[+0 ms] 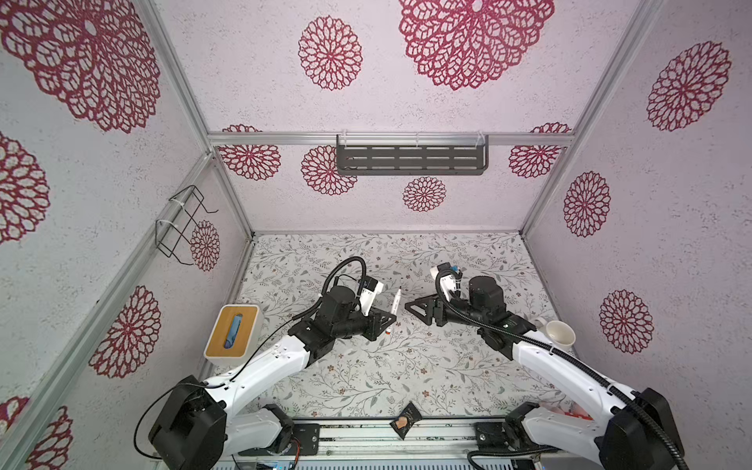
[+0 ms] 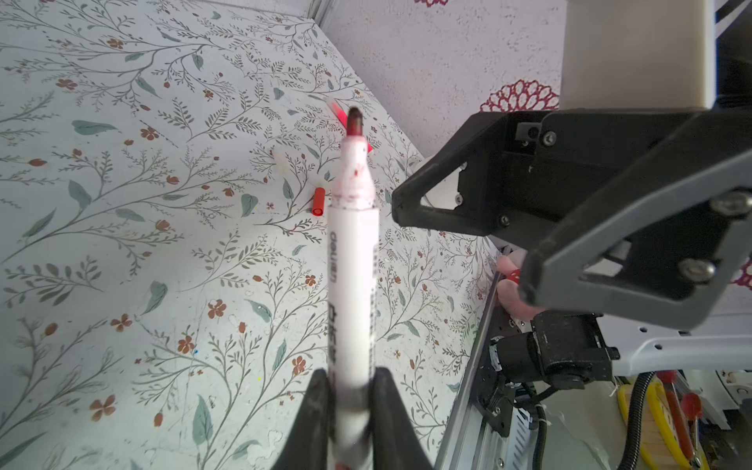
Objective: Insert the pens into the pen caps
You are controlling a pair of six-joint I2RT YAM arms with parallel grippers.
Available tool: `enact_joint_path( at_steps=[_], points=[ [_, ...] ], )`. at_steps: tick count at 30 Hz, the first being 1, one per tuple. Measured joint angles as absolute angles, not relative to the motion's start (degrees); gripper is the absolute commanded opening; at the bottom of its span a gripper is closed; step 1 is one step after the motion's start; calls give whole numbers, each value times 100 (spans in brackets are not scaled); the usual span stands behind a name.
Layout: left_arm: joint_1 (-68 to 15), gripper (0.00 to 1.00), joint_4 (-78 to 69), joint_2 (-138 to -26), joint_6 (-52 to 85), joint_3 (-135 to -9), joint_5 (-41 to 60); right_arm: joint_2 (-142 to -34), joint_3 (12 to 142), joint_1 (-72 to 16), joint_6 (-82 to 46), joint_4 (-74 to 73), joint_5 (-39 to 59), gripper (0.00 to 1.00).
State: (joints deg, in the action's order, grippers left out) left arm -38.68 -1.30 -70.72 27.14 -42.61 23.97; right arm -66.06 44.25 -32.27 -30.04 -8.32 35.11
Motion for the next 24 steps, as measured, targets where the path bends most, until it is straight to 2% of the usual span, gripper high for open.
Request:
enact_joint_path(
  at_steps=[15, 20, 24],
  points=[
    [-4101, 1, -473, -7013, 2834, -4187, 2434, -7142, 4598, -3597, -3120, -1243, 3459, 63],
    [-4136, 1, -587, -6971, 2891, -4125, 2458, -7170, 4648, -3658, -3175, -1323, 3457, 58],
    [-4158, 1, -681, -6971, 2910, -4084, 2473, -7199, 4683, -3699, -3232, -1402, 3459, 48]
  ],
)
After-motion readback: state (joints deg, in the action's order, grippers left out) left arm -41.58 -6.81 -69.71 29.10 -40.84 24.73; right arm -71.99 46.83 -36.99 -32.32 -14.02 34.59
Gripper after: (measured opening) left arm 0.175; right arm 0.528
